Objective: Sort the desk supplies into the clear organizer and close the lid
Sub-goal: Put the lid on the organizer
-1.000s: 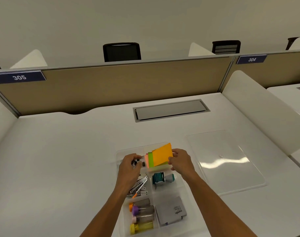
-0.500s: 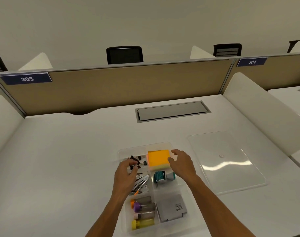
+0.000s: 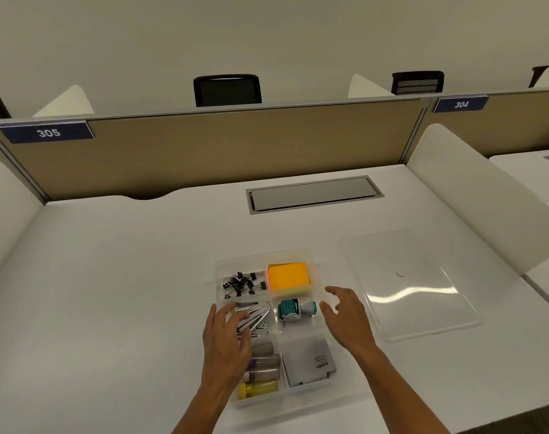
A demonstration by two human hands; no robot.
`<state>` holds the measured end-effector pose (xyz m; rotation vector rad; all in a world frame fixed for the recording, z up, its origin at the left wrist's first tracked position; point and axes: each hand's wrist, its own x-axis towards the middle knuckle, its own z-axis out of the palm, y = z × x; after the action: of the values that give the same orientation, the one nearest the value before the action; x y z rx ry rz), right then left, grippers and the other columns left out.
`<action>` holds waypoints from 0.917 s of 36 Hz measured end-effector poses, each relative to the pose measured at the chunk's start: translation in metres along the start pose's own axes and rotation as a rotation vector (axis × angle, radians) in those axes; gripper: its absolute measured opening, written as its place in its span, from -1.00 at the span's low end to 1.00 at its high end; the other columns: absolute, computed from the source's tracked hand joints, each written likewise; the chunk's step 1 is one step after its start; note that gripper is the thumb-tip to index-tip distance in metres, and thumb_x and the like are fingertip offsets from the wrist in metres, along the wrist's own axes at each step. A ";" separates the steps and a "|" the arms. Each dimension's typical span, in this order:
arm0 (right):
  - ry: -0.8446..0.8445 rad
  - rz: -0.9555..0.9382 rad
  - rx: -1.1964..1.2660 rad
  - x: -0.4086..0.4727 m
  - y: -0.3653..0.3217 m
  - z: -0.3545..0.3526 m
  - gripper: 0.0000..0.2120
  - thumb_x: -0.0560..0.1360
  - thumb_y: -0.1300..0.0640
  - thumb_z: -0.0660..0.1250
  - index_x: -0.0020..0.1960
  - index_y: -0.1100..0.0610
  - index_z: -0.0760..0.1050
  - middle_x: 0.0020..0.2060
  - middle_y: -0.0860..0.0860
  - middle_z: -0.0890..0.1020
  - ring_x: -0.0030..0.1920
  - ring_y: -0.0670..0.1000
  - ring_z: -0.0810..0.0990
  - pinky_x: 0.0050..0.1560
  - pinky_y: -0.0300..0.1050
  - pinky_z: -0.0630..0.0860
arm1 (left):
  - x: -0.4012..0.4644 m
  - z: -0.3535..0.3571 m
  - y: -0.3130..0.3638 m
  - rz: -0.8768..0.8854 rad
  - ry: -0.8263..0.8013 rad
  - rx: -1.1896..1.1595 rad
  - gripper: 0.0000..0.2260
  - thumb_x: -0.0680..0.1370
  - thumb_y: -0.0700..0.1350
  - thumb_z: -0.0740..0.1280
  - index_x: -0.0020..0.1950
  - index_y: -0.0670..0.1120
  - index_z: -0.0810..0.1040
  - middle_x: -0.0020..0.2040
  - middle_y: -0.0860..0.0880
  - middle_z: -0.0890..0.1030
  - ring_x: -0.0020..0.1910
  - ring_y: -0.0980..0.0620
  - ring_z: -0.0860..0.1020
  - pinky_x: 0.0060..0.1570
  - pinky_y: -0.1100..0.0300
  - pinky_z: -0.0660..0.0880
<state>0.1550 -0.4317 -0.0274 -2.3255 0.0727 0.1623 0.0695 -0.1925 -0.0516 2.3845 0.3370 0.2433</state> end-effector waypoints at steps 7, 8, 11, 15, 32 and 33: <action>-0.059 0.016 0.054 -0.012 0.000 0.005 -0.58 0.60 0.05 0.31 0.44 0.04 0.38 0.40 0.00 0.45 0.34 0.05 0.48 0.33 -0.05 0.43 | -0.001 0.002 0.000 0.006 -0.025 0.041 -0.73 0.54 -0.15 0.37 0.22 0.05 0.54 0.44 0.03 0.38 0.54 -0.04 0.09 0.47 -0.05 0.12; -0.061 0.015 0.061 -0.013 0.000 0.005 -0.57 0.60 0.05 0.31 0.44 0.03 0.37 0.41 0.00 0.45 0.34 0.04 0.47 0.33 -0.05 0.43 | -0.001 0.003 0.000 0.006 -0.025 0.045 -0.73 0.54 -0.15 0.37 0.22 0.05 0.54 0.44 0.03 0.39 0.54 -0.05 0.09 0.47 -0.05 0.12; -0.068 0.008 0.072 -0.012 0.001 0.004 -0.57 0.60 0.04 0.31 0.45 0.02 0.37 0.41 -0.01 0.46 0.34 0.03 0.48 0.31 -0.07 0.43 | -0.001 0.004 0.000 0.003 -0.022 0.060 -0.72 0.54 -0.14 0.37 0.24 0.06 0.54 0.44 0.03 0.39 0.54 -0.05 0.11 0.47 -0.01 0.11; -0.073 -0.008 0.085 -0.013 0.008 0.000 -0.57 0.60 0.01 0.30 0.45 0.01 0.37 0.39 -0.03 0.47 0.22 -0.05 0.52 0.18 -0.19 0.45 | -0.001 0.004 -0.002 0.005 -0.025 0.079 -0.72 0.53 -0.13 0.37 0.24 0.06 0.54 0.44 0.02 0.39 0.53 -0.05 0.12 0.47 -0.03 0.12; 0.111 0.017 -0.226 -0.002 0.076 -0.022 -0.63 0.58 -0.01 0.30 0.35 0.07 0.47 0.33 0.06 0.52 0.33 0.14 0.44 0.32 0.05 0.37 | -0.005 0.002 0.001 -0.033 0.028 0.033 -0.72 0.54 -0.14 0.37 0.25 0.02 0.51 0.47 0.02 0.32 0.54 -0.03 0.09 0.44 -0.03 0.19; 0.118 0.031 -0.275 -0.002 0.079 -0.023 -0.63 0.58 0.00 0.30 0.36 0.07 0.47 0.33 0.06 0.51 0.33 0.14 0.44 0.32 0.07 0.38 | -0.005 0.003 0.001 -0.035 0.030 0.028 -0.72 0.54 -0.14 0.37 0.25 0.02 0.51 0.47 0.02 0.32 0.54 -0.03 0.09 0.44 -0.03 0.20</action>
<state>0.1474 -0.5025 -0.0683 -2.6081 0.1542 0.0520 0.0658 -0.1967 -0.0529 2.4028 0.3980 0.2600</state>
